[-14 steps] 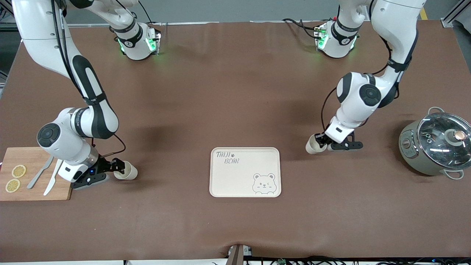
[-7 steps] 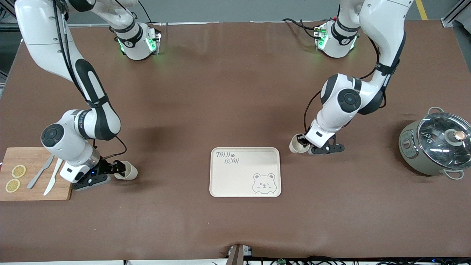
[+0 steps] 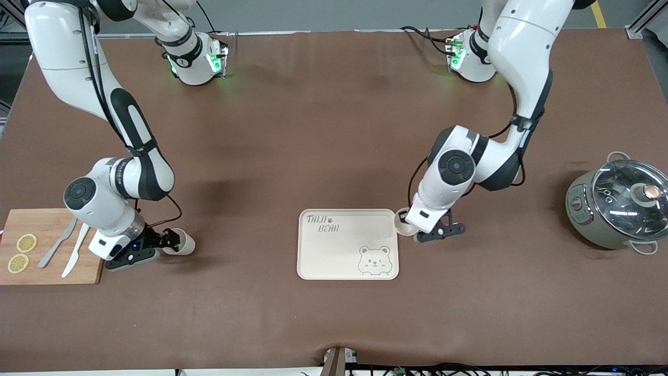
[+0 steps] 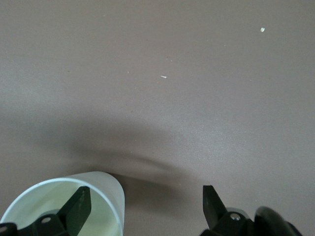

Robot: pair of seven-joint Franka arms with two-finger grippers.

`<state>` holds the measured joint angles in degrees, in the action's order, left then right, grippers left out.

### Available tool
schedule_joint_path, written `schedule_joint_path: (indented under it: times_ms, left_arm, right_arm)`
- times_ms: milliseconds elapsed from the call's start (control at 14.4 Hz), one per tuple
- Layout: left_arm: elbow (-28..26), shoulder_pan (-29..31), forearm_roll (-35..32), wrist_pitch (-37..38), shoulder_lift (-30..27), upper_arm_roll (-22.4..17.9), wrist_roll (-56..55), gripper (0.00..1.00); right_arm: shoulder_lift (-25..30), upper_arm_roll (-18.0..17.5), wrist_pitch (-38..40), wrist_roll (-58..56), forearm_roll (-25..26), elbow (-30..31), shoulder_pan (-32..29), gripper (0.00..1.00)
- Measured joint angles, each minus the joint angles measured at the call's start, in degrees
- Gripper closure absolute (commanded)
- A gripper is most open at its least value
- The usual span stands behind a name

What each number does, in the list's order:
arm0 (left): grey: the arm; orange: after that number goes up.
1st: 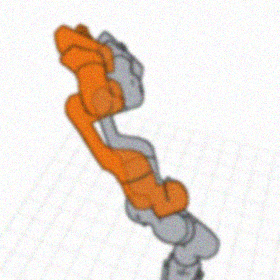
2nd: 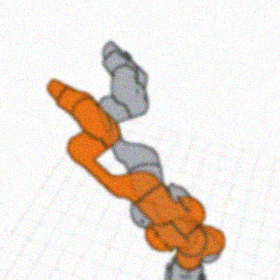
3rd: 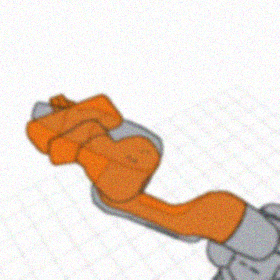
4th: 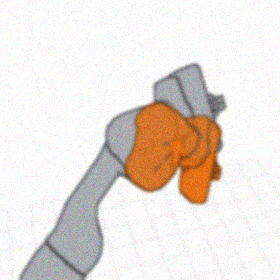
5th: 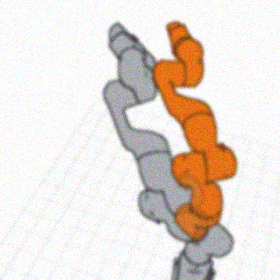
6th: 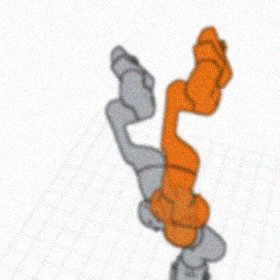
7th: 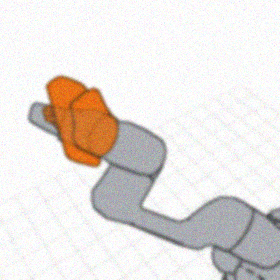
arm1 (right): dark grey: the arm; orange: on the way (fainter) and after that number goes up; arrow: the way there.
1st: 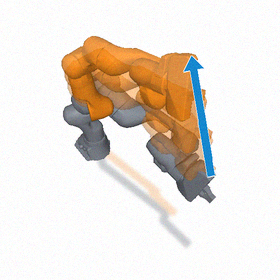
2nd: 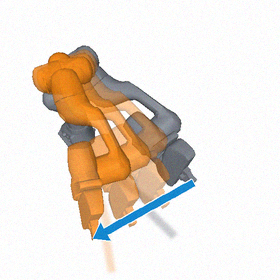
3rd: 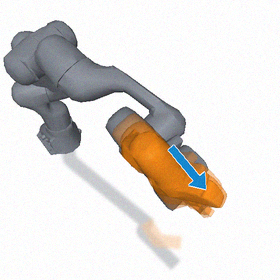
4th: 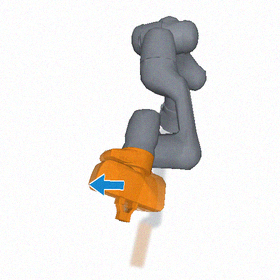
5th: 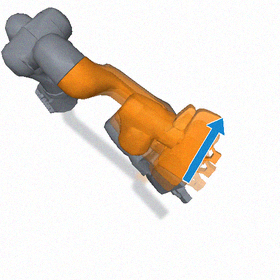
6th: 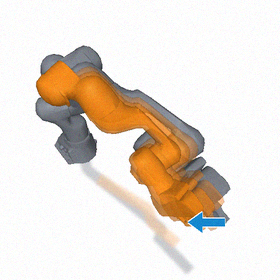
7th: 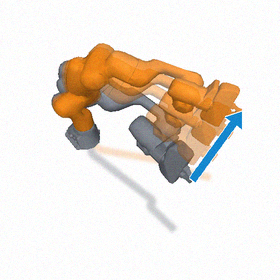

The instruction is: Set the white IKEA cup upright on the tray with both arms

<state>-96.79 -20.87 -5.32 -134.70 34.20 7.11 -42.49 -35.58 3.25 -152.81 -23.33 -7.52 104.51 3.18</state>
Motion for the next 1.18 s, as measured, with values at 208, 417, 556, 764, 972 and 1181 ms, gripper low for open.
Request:
schedule_joint_path:
  times_ms: [208, 417, 556, 764, 972, 1181]
  left_arm:
    - [3.68, -1.9, 0.0, 0.01, 3.32, 0.01, -3.6, 1.0]
    - [6.1, -4.11, 0.0, 0.02, 5.35, -0.01, -6.8, 1.0]
    - [6.67, -5.14, 0.0, 0.02, 5.87, -0.06, -8.08, 1.0]
    - [7.61, -5.82, 0.0, 0.02, 6.65, -0.11, -9.17, 1.0]
    - [8.7, -6.34, 0.0, -0.04, 7.54, -0.39, -9.52, 1.0]
    - [9.3, -6.7, -1.04, -1.99, 8.3, -0.52, -10.55, 1.0]
  right_arm:
    - [-0.01, -0.02, -0.01, -0.3, 0.0, 0.0, 0.07, 0.44]
    - [-0.01, -0.04, 0.01, -0.39, 0.0, -0.01, 0.43, 0.7]
    - [-0.01, -0.04, 0.02, -0.4, 0.0, -0.01, 0.69, 0.75]
    - [-0.01, -0.04, 0.02, -0.4, 0.0, -0.01, 1.03, 0.98]
    - [0.75, -0.21, 0.08, -0.39, -0.16, -0.11, 1.44, 1.0]
    - [0.72, -0.17, 0.06, -0.39, -0.16, -0.1, 1.46, 1.0]
